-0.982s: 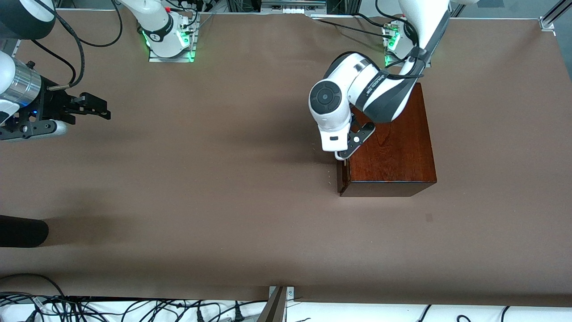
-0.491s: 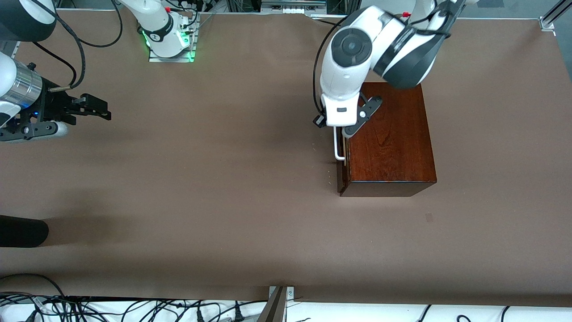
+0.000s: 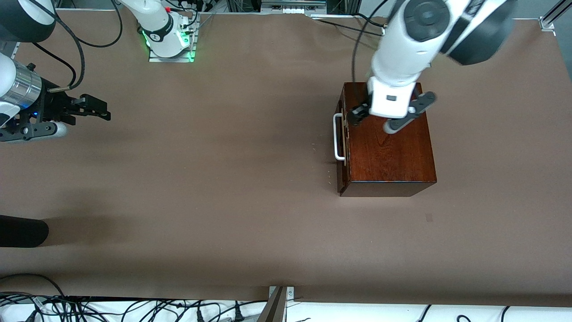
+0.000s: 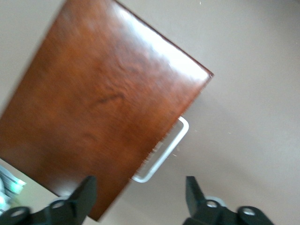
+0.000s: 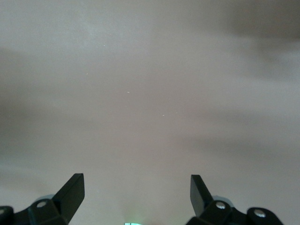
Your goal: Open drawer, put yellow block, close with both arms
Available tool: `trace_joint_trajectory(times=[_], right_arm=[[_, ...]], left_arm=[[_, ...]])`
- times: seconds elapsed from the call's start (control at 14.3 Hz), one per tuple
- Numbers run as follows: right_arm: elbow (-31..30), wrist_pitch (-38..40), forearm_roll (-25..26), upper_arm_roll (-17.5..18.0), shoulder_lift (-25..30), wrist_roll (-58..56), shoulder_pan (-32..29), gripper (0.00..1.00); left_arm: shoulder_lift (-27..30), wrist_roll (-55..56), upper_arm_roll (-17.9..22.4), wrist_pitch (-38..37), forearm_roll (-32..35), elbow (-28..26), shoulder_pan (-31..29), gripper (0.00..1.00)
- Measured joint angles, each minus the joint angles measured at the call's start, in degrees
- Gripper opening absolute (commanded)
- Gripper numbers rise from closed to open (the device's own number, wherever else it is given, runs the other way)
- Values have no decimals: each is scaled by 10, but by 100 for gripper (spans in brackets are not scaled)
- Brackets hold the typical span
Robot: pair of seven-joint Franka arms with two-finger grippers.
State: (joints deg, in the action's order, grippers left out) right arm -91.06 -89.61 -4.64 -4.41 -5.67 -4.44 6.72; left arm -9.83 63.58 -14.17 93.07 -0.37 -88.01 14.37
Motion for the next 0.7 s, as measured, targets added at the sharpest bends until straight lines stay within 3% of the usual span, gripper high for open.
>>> trace_joint_trajectory(times=[0.42, 0.7], right_arm=[[4, -3, 33, 1, 5, 0, 0, 100], [0, -12, 38, 1, 27, 1, 0, 100]], left_arm=[[57, -277, 15, -76, 0, -1, -100, 100], [77, -481, 80, -92, 0, -4, -110, 100]])
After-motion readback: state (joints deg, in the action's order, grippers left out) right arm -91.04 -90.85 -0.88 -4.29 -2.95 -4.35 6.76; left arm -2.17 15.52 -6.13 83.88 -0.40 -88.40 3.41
